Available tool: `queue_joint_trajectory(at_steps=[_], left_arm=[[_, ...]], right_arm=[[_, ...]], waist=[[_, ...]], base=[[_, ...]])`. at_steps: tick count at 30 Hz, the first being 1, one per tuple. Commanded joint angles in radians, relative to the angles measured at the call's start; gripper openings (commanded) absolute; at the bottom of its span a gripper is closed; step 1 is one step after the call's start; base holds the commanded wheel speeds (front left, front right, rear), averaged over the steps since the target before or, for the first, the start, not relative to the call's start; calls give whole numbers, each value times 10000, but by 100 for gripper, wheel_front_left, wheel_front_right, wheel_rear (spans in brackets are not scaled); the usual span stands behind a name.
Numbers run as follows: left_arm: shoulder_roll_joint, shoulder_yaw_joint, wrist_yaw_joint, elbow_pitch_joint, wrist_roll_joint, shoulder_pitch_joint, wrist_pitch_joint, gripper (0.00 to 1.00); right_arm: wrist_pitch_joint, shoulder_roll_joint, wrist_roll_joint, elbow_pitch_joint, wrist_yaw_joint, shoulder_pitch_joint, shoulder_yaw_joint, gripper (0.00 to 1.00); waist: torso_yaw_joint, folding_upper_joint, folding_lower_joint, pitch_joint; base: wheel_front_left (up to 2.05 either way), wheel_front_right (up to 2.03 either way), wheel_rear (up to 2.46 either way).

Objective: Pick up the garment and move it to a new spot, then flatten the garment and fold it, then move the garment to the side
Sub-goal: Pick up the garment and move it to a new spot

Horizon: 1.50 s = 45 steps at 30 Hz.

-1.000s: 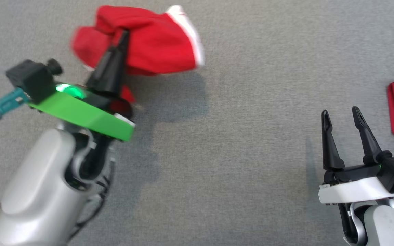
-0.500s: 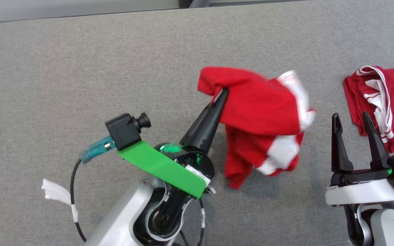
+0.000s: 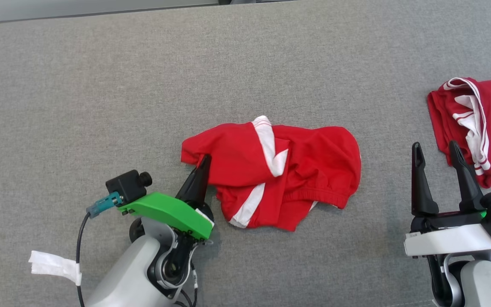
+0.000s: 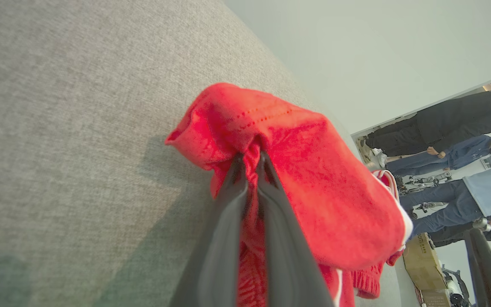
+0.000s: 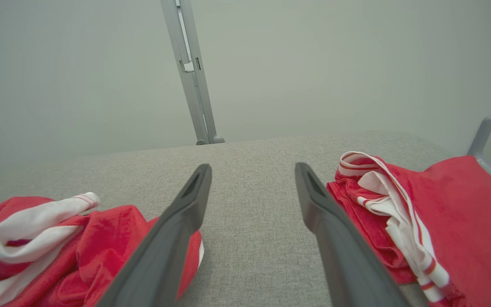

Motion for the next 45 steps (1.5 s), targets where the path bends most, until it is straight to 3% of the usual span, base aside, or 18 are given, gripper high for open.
queue_joint_trajectory(at_steps=[1, 2, 5, 6, 7, 13, 17, 22, 29, 36, 45], left_arm=[[67, -11, -131, 302, 153, -148, -66, 0], [96, -59, -194, 547, 267, -210, -119, 7], [118, -219, -286, 1208, 605, -344, -288, 49], [75, -243, -344, 1377, 699, -363, -353, 87], [24, -255, -383, 1530, 775, -387, -407, 100], [45, -414, -524, 1889, 1322, -359, -657, 100], [136, -14, -297, 1648, 1969, 91, -812, 100], [111, 1710, -22, 84, 3725, 1621, -804, 100], [-52, 3396, -65, -1169, 5484, 3643, -806, 100], [-120, 4490, -224, -1585, 7115, 4999, -807, 100], [-542, 5332, -669, -2019, 8410, 5941, -806, 100]], right_arm=[[2, -20, -5, 28, -8, -77, -15, 100], [2, -22, -19, 43, -8, -63, -27, 100], [2, -20, -72, 93, -8, 16, -40, 100], [2, -22, -86, 106, -8, 47, -43, 100], [2, -20, -97, 119, -8, 79, -39, 100], [2, -21, -107, 170, -8, 208, -13, 100], [2, -23, -114, 145, -8, 405, -165, 100], [2, -23, -326, 123, -8, 824, -554, 100], [2, -23, -601, 255, -8, 1446, -1030, 100], [2, -21, -755, 447, -8, 1980, -1262, 100], [2, -22, -909, 639, -8, 2361, -1365, 100]], waist=[[23, -1, 0, -19], [38, -1, 0, -35], [94, -1, 0, -96], [113, -1, 0, -128], [132, -1, 0, -165], [187, -1, 0, -437], [197, -1, 0, -724], [316, -1, 0, -1214], [492, -1, 0, -1917], [528, -1, 0, -2476], [465, -1, 0, -2851]], base=[[0, 0, 0], [0, 0, 0], [0, 0, 0], [0, 0, 0], [0, 0, 0], [0, 0, 0], [0, 0, 0], [0, 0, 0], [0, 0, 0], [0, 0, 0], [0, 0, 0]])
